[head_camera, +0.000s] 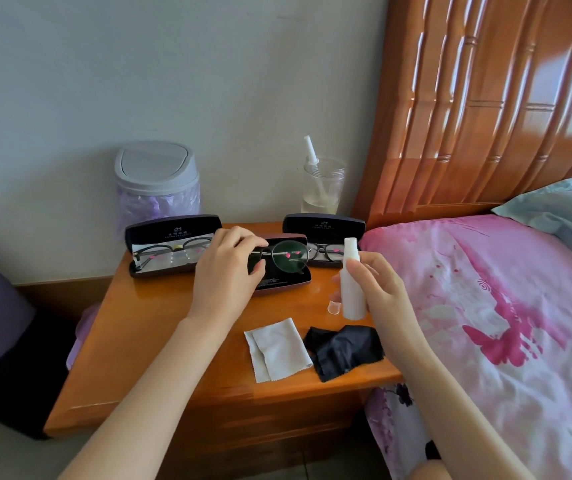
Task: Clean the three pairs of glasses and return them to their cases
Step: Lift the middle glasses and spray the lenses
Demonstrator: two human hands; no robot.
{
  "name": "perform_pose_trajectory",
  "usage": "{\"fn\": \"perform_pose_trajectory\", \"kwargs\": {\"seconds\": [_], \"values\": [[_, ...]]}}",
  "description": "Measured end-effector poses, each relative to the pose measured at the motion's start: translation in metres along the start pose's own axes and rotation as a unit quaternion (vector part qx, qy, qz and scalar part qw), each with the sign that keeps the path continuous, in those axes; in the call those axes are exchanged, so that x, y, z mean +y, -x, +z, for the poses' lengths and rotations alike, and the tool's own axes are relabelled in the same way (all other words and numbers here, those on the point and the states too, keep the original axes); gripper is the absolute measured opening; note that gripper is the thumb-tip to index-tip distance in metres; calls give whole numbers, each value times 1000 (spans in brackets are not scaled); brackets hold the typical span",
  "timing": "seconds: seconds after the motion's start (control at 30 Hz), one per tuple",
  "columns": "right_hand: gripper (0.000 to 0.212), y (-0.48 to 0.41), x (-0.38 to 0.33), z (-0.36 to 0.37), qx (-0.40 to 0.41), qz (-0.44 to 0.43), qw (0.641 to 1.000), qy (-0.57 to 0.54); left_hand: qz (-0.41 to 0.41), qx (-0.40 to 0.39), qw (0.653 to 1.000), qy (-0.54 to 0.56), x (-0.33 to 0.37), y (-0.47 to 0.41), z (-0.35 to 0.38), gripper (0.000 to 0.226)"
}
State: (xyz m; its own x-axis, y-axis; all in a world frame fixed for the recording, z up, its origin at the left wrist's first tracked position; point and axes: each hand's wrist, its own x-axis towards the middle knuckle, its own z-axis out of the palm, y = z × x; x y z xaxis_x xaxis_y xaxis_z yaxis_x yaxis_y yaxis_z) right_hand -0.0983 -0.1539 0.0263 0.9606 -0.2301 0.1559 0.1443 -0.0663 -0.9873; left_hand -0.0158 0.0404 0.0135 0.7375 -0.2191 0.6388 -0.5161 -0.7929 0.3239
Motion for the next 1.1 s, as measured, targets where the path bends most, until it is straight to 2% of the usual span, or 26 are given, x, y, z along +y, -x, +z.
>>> {"fn": "perform_pose_trajectory", "kwargs": {"seconds": [0.2,0.4,0.67,0.83,1.0,1.1], "values": [[11,-10,-11,12,-29,-31,999,23,19,29,998,47,13,13,-50,23],[23,-14,-21,23,-107,-24,994,12,11,1,999,50,8,26,-67,24],[22,-15,-25,29,-171,-8,985,15,17,-1,998,59,7,33,-75,28],[20,-13,-28,29,-181,-18,983,-14,-57,-50,985,155,-2,41,-85,58],[21,-12,-27,32,-189,-6,981,-44,-123,-43,952,276,-9,50,-91,57],[21,-13,-23,33,-210,2,976,-53,-133,-35,942,305,-13,51,-90,54]]}}
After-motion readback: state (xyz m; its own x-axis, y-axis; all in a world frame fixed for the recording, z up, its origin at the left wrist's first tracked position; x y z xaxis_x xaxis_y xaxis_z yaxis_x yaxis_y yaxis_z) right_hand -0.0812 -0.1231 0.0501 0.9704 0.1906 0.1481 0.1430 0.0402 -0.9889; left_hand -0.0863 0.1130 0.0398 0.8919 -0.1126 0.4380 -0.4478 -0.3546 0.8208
